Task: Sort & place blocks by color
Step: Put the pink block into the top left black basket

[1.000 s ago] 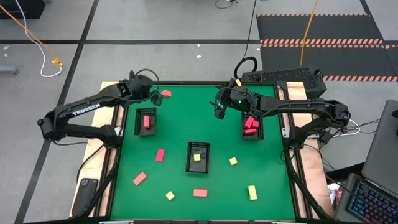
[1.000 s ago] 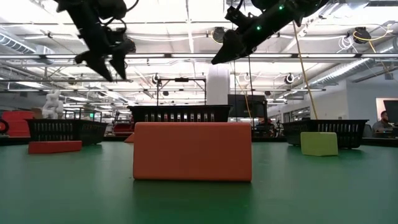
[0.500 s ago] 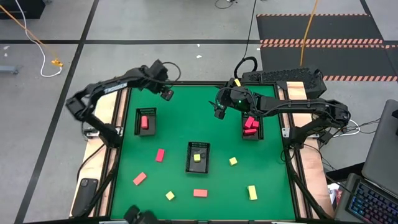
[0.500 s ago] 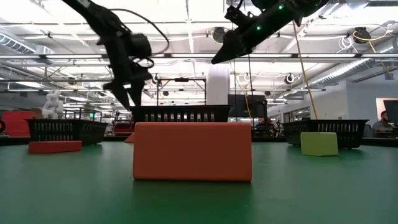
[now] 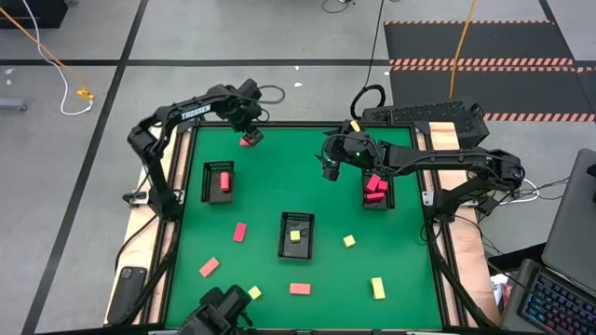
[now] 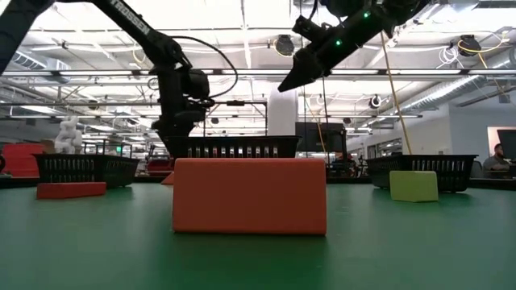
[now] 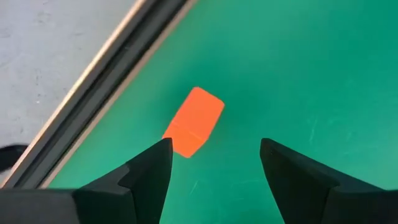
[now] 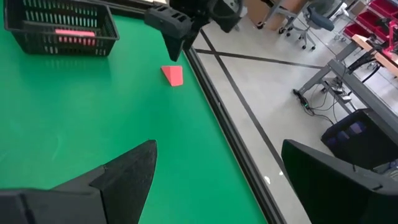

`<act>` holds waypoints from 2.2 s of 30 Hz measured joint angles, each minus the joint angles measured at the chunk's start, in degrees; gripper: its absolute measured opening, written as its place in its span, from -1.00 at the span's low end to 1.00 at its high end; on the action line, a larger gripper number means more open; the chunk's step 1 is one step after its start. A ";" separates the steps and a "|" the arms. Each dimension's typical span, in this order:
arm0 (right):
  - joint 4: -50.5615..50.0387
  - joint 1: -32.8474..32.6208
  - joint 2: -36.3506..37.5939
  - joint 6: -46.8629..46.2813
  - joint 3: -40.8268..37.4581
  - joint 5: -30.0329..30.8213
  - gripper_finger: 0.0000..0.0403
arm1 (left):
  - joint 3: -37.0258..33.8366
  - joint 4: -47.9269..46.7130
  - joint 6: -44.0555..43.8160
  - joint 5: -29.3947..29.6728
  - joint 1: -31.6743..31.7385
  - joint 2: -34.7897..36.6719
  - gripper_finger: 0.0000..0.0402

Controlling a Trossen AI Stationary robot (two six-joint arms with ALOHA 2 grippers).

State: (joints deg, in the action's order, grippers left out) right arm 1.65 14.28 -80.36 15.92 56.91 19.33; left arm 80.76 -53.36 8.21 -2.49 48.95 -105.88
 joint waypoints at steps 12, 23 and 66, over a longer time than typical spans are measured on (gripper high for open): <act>0.70 -0.80 0.00 -0.36 -0.51 0.03 0.69 | 0.49 -0.44 8.61 4.47 0.65 -3.73 0.21; -0.65 -3.10 0.00 -1.27 -0.53 0.04 0.69 | 0.45 1.55 14.43 2.40 2.14 -8.08 0.21; -3.72 -3.15 0.00 -2.82 -0.57 0.07 0.69 | 0.20 -1.82 16.76 4.09 -0.83 -9.87 -0.34</act>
State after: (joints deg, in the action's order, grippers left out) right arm -2.07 11.14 -80.36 13.10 56.34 19.41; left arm 80.96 -55.18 24.96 1.60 48.12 -115.75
